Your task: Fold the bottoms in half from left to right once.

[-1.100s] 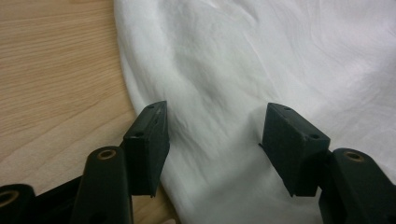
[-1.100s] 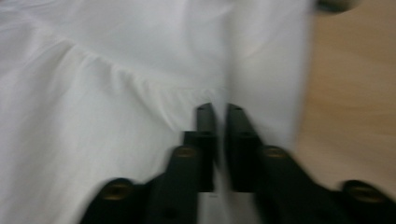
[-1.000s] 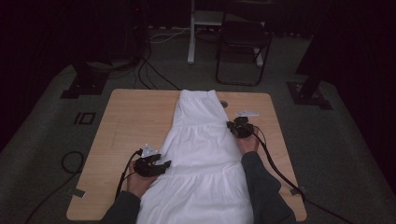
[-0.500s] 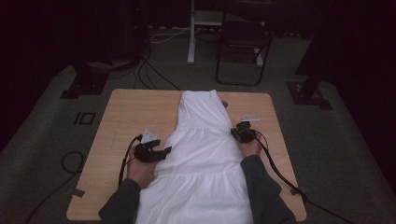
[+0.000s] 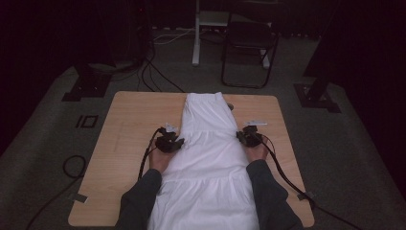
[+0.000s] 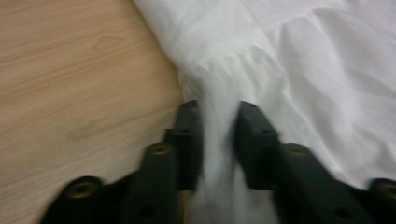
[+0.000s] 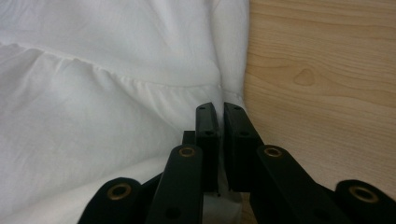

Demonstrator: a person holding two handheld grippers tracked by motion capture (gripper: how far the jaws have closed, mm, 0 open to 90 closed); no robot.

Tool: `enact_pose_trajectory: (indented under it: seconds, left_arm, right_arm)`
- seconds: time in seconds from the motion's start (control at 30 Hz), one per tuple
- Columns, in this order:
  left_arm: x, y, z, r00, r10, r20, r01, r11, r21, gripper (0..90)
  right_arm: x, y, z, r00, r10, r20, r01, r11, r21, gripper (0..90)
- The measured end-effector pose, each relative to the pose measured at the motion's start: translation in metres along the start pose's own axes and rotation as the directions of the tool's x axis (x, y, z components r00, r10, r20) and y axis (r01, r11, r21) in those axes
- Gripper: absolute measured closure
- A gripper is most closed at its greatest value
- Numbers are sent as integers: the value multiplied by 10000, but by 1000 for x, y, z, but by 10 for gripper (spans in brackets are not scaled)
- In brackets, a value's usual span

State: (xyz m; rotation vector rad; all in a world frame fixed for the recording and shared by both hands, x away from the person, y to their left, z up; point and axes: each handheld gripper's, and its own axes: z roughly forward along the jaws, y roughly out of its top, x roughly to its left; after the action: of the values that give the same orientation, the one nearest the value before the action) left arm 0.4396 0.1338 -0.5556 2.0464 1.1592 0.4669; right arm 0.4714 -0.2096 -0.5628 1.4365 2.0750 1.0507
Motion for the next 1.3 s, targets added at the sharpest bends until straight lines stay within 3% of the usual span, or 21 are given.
enact_pose_trajectory:
  seconds: [0.1,0.23,0.33,0.53,0.67,0.8,0.9,0.97,1.03,1.07,1.13,1.17,1.3]
  left_arm:
    - [-3,-4,-5,10000,-5,-71,5,10000,34,844]
    - [-6,-19,-17,9991,-377,183,380,9992,-135,842]
    - [-10,-34,-28,9969,-657,427,671,9972,-322,838]
    - [-29,-59,-53,9972,-315,677,329,9993,-199,832]
    - [-39,-77,-70,9949,-290,970,308,9994,-171,830]
    - [-46,-85,-79,9946,-91,1035,102,9999,-99,827]
    - [-45,-84,-78,9935,-94,1134,101,9999,-59,814]
    - [-45,-82,-76,9933,-101,1151,107,9999,-54,805]
    - [-45,-81,-75,9940,4,1097,3,10000,-61,796]
    - [-45,-80,-75,9941,50,1086,-43,10000,-72,793]
    - [-45,-80,-74,9935,4,1138,5,10000,-76,792]
    - [-44,-79,-73,9935,6,1142,3,10000,-82,793]
    - [-44,-80,-73,9933,67,1157,-54,9999,-114,791]
  right_arm:
    - [3,-2,-2,9999,84,-67,-84,10000,-15,852]
    - [11,-11,-9,9992,-360,-153,359,9993,-64,854]
    - [16,-23,-19,9991,-166,-386,160,9997,-164,857]
    - [32,-49,-48,9959,-478,-773,480,9988,9,856]
    - [39,-67,-68,9920,-556,-1133,573,9983,116,856]
    - [46,-79,-83,9879,-789,-1336,840,9959,330,856]
    - [49,-83,-90,9847,-1100,-1354,1179,9917,513,845]
    - [47,-78,-91,9847,-931,-1471,1063,9907,846,742]
    - [43,-70,-90,9838,-926,-1538,1035,9926,640,599]
    - [41,-64,-90,9833,-872,-1597,950,9946,421,574]
    - [39,-55,-90,9814,-852,-1722,890,9959,142,567]
    - [36,-32,-86,9804,-919,-1743,873,9956,-336,581]
    - [34,7,-61,9794,-876,-1817,779,9952,-599,623]
